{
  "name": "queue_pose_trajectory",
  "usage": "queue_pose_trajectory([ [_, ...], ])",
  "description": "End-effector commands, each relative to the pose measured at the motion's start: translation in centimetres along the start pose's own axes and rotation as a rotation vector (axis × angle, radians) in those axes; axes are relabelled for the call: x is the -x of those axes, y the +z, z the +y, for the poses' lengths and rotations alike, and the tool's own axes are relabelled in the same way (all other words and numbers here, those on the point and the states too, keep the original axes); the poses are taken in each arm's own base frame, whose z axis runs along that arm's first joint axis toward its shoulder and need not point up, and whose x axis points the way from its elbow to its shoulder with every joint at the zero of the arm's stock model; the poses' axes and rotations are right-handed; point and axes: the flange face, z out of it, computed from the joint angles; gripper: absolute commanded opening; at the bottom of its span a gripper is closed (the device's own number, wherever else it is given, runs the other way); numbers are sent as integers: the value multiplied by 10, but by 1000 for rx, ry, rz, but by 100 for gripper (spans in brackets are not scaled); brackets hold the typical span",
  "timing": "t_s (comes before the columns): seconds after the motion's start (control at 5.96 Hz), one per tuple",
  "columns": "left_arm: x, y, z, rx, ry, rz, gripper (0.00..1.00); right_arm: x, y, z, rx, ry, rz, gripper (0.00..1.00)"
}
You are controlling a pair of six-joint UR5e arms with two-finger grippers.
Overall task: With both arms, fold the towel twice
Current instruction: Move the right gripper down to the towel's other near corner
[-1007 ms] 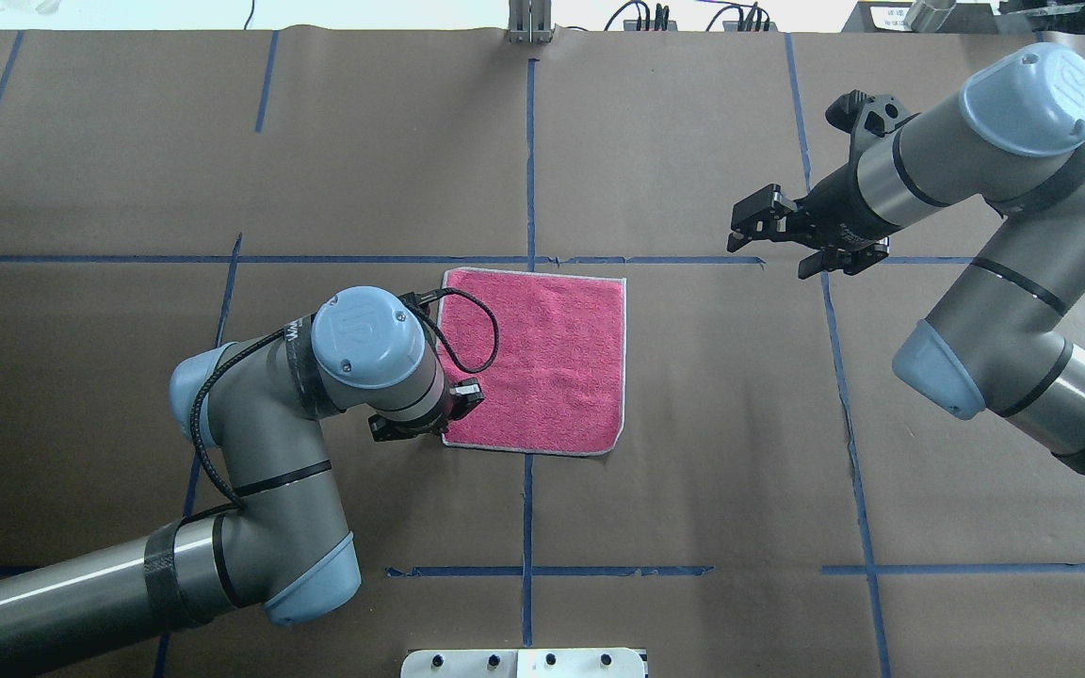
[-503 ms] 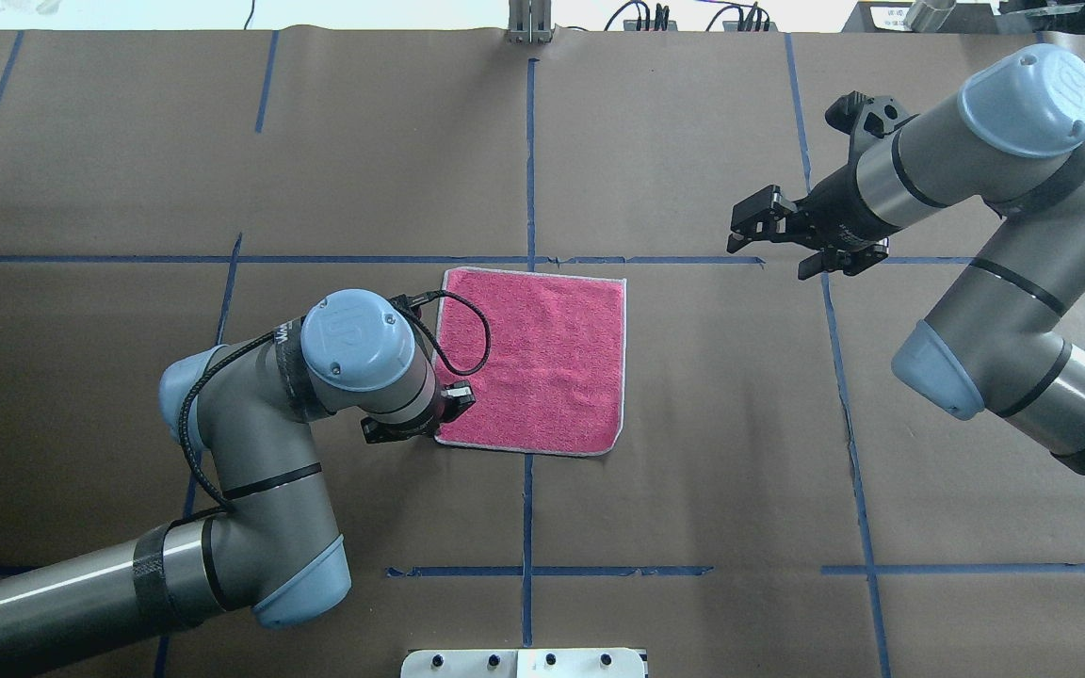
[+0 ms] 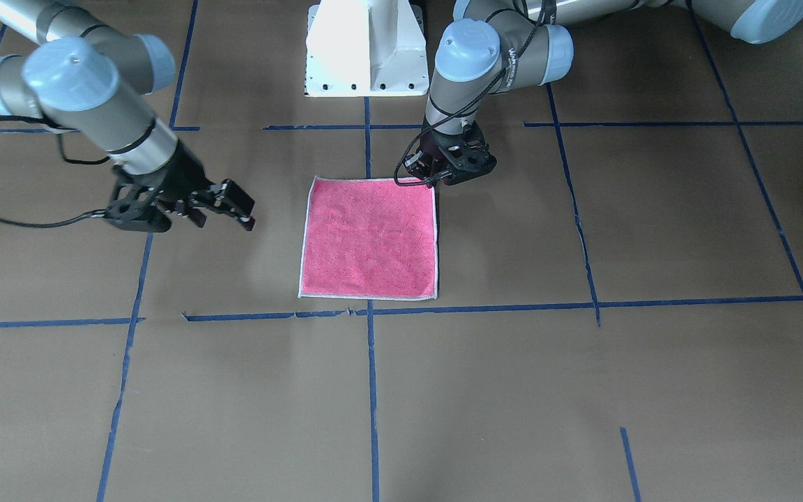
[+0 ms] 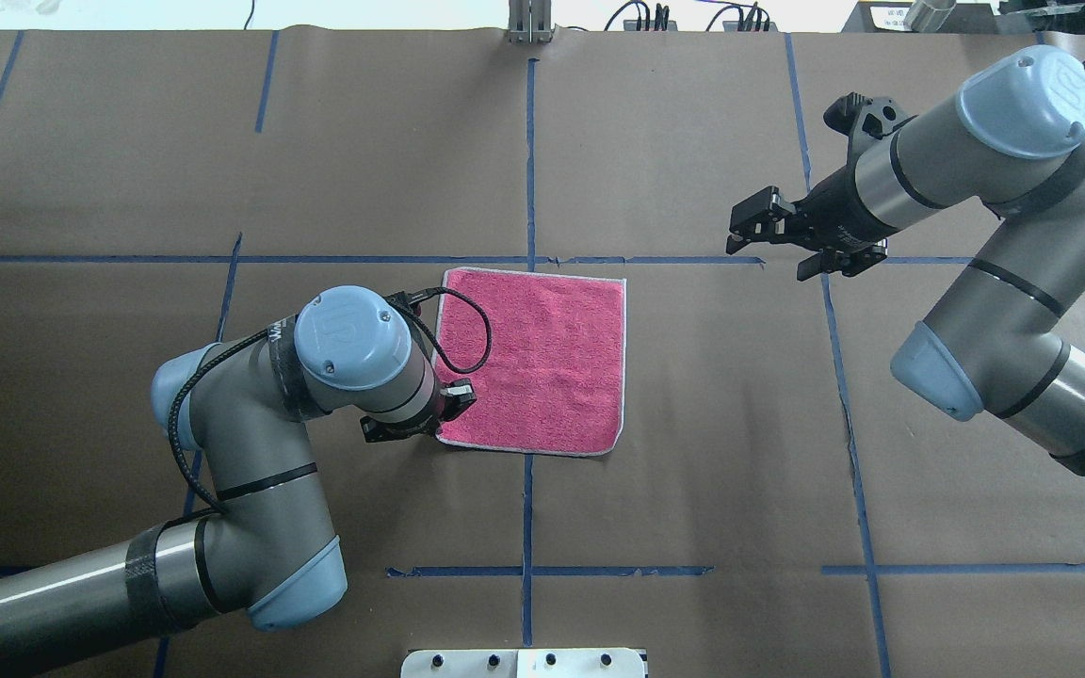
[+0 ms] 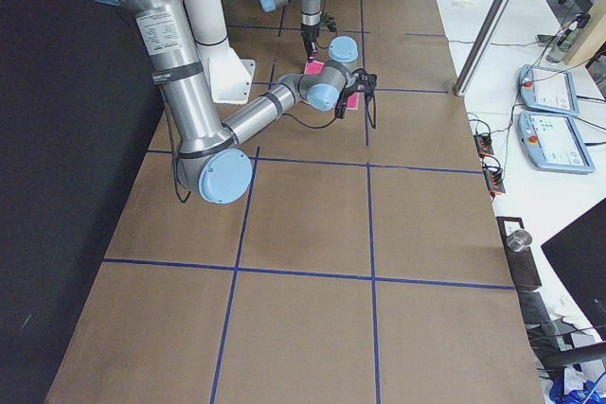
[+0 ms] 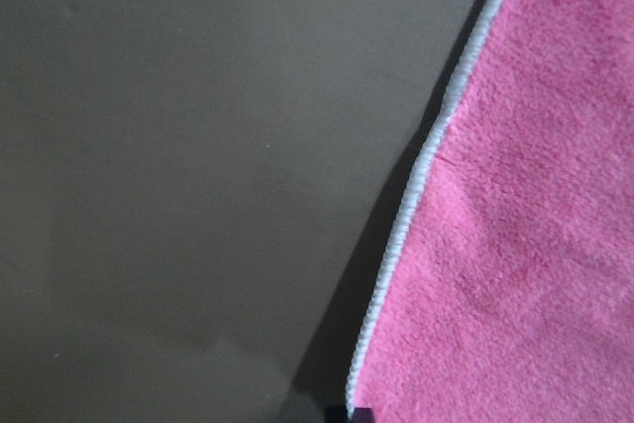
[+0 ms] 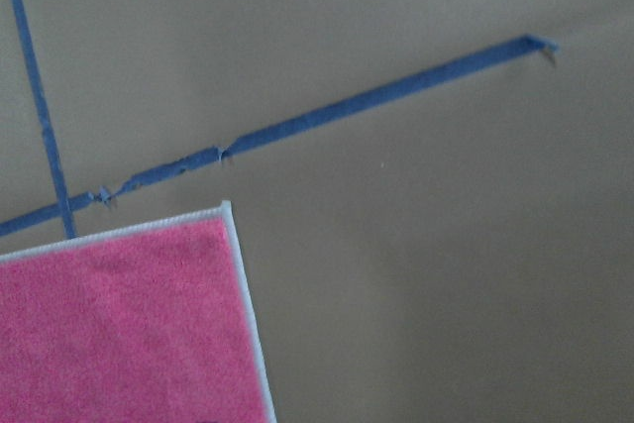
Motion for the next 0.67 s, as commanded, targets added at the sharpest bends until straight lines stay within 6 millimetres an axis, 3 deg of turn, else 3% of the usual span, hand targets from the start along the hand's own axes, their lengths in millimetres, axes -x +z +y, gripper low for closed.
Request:
queue_pose_trajectory([
  [0.0,0,0,1,2,1,2,3,27,37,95,0,162,-10,100],
  [0.34,0,-1,0,1,2,4,3,56,79,167,-51,124,108,100],
  [0.5,0,-1,0,1,4,5,3,54,86,170,-58,121,121,99],
])
